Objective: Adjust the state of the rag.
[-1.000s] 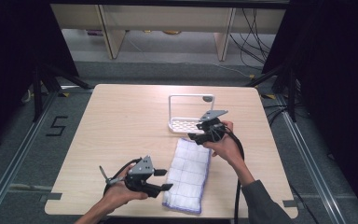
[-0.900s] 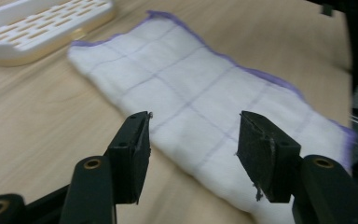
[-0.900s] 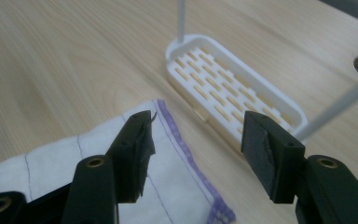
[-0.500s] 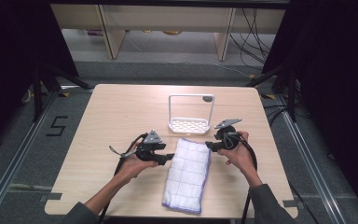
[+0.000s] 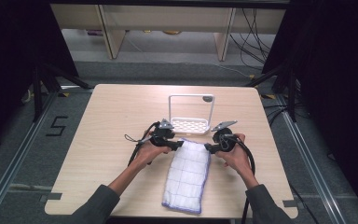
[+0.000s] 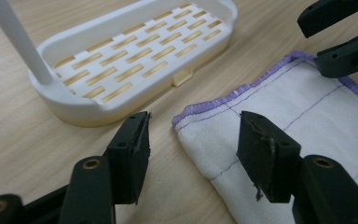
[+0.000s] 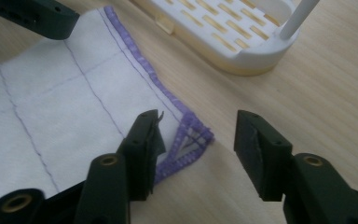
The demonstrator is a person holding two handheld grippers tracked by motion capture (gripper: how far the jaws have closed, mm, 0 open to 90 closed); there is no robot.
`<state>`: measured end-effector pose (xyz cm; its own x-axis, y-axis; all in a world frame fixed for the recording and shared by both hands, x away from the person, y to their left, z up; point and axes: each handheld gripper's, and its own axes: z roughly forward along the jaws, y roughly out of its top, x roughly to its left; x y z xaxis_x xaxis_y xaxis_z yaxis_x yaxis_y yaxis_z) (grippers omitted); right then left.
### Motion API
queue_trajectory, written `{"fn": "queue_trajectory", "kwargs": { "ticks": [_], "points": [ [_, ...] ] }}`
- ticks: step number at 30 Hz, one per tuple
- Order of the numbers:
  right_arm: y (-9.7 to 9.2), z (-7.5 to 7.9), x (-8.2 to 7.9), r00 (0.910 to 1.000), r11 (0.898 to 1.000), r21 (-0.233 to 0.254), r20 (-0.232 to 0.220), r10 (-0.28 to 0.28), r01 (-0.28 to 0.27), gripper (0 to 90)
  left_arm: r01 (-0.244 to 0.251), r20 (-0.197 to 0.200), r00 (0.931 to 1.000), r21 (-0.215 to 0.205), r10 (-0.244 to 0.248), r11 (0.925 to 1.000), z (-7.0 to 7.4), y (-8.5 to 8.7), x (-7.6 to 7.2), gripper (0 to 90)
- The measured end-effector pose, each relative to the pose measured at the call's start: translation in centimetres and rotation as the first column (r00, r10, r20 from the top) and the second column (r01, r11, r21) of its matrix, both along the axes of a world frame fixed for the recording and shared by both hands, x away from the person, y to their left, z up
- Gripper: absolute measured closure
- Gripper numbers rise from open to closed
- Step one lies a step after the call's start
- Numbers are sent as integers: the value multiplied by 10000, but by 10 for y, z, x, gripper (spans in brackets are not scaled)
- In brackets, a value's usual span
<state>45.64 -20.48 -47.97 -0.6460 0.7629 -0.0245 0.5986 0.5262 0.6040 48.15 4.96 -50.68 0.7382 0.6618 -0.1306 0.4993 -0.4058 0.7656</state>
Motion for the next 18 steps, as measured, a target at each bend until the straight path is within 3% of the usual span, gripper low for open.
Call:
{"fn": "queue_trajectory", "kwargs": {
  "ticks": [1, 5, 7, 8, 11, 16, 18],
  "points": [
    [1, -2, 0, 9997, 9999, -48, 188, -141, 142, 538, -4, -14, 10000, 104, 4, 9999, -1, -2, 2, 432],
    [-3, -6, 3, 9997, 9993, -287, 36, -226, 226, 558, -53, -53, 10000, 13, 53, 10000, -5, -7, 6, 465],
    [-5, -8, 3, 9996, 9995, -126, 91, -278, 279, 556, 77, -82, 9999, 259, -75, 9996, -7, -7, 6, 466],
    [-5, -6, 3, 9996, 9996, -81, -92, -282, 281, 553, 71, -83, 9999, 223, -69, 9997, -8, -8, 7, 471],
    [-2, -8, 3, 9996, 9995, 176, -6, -274, 274, 527, 94, -21, 10000, 255, -94, 9996, -8, -9, 7, 478],
    [3, -13, 5, 9998, 9999, -134, -148, 90, -92, 513, 264, 87, 9996, 469, -269, 9986, -9, -11, 7, 483],
    [4, -17, 5, 10000, 10000, 52, -8, 11, -11, 533, 358, 142, 9992, 591, -367, 9976, -8, -11, 6, 508]
  ]
}}
